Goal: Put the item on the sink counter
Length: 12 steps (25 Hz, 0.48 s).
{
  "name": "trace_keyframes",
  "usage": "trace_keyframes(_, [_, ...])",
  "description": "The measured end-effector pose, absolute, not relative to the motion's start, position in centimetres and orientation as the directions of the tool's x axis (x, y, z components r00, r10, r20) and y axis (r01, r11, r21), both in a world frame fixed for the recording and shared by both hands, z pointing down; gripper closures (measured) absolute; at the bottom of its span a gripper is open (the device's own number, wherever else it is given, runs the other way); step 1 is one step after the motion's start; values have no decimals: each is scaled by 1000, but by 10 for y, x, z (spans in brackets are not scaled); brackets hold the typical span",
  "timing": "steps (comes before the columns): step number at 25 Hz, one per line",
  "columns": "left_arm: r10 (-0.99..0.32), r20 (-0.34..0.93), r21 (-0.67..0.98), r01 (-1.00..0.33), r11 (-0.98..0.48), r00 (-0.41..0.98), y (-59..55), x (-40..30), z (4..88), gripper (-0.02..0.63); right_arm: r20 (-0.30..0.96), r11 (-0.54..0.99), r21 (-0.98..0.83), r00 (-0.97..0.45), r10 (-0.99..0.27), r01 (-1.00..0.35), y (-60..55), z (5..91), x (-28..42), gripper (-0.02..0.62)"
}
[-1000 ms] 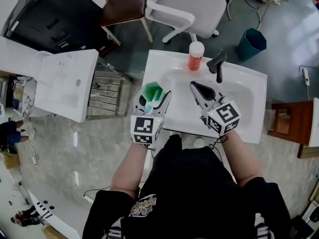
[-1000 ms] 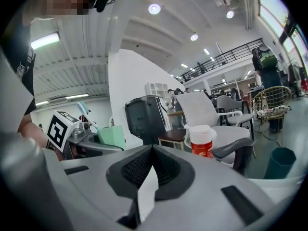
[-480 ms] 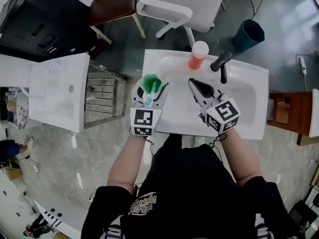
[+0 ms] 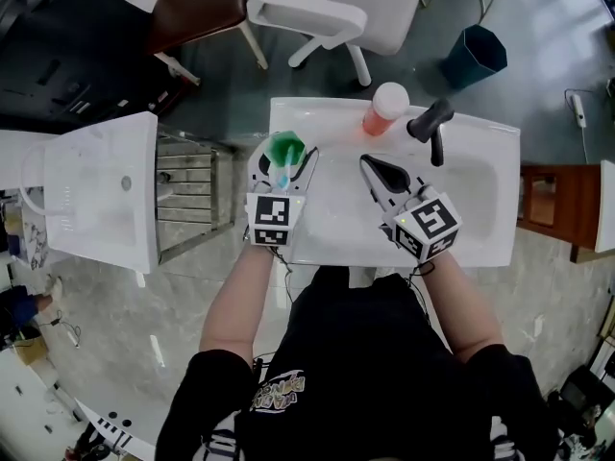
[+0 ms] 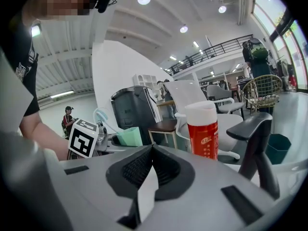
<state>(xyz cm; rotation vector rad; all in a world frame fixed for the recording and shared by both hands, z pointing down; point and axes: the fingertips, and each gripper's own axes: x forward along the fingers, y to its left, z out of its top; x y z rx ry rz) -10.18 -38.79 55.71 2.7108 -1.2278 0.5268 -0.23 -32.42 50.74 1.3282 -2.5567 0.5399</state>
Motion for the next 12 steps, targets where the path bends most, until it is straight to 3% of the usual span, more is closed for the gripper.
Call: trace_keyframes(12, [-688,379,-36,-733,-679,619,-430,-90,596,295,388,488,-239,-543,-745,-840,-334,528,3,541])
